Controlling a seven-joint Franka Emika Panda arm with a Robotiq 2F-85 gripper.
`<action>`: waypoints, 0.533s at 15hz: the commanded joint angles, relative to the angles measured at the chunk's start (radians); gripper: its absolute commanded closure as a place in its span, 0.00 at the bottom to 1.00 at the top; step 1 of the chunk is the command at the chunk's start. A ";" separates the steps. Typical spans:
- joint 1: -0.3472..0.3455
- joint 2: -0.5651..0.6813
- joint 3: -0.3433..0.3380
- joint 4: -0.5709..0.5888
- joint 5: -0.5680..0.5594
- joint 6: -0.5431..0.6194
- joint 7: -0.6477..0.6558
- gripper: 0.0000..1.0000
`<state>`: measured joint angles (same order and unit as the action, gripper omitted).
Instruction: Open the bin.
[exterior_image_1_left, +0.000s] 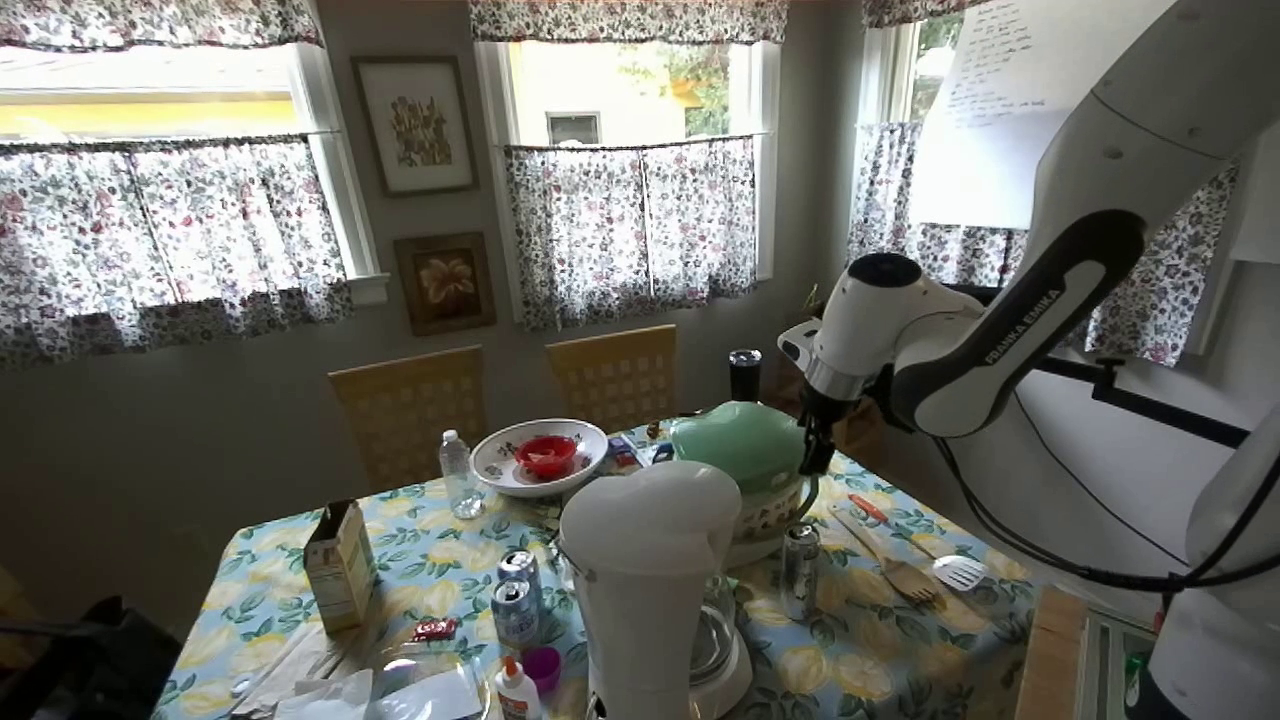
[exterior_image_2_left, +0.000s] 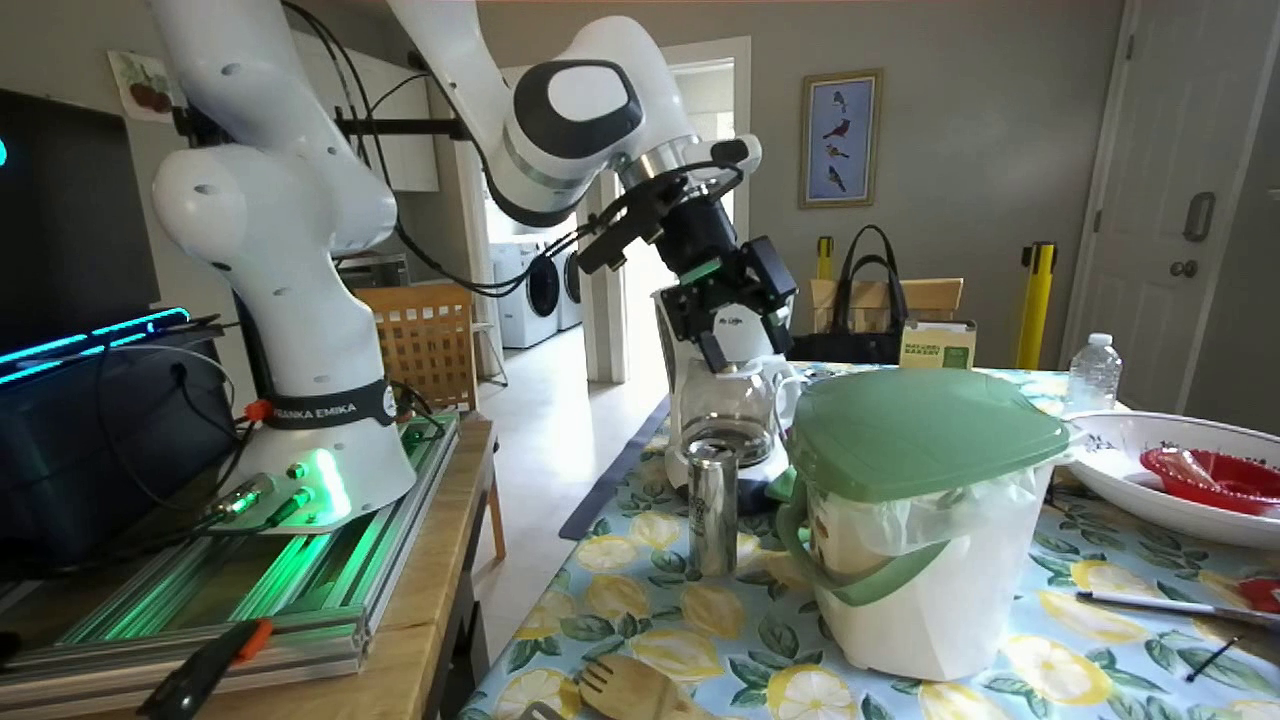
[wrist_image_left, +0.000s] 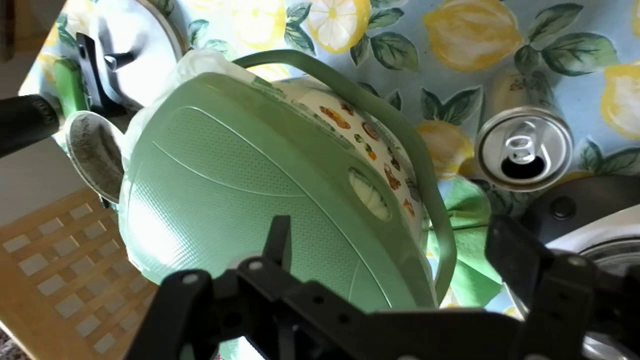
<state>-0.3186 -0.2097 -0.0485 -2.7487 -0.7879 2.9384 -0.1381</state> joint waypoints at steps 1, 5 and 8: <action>-0.087 0.032 0.055 0.015 -0.187 0.054 0.162 0.00; -0.117 0.061 0.083 0.027 -0.294 0.054 0.283 0.00; -0.148 0.074 0.105 0.055 -0.441 0.044 0.414 0.00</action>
<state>-0.4227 -0.1724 0.0272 -2.7372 -1.0872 2.9718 0.1460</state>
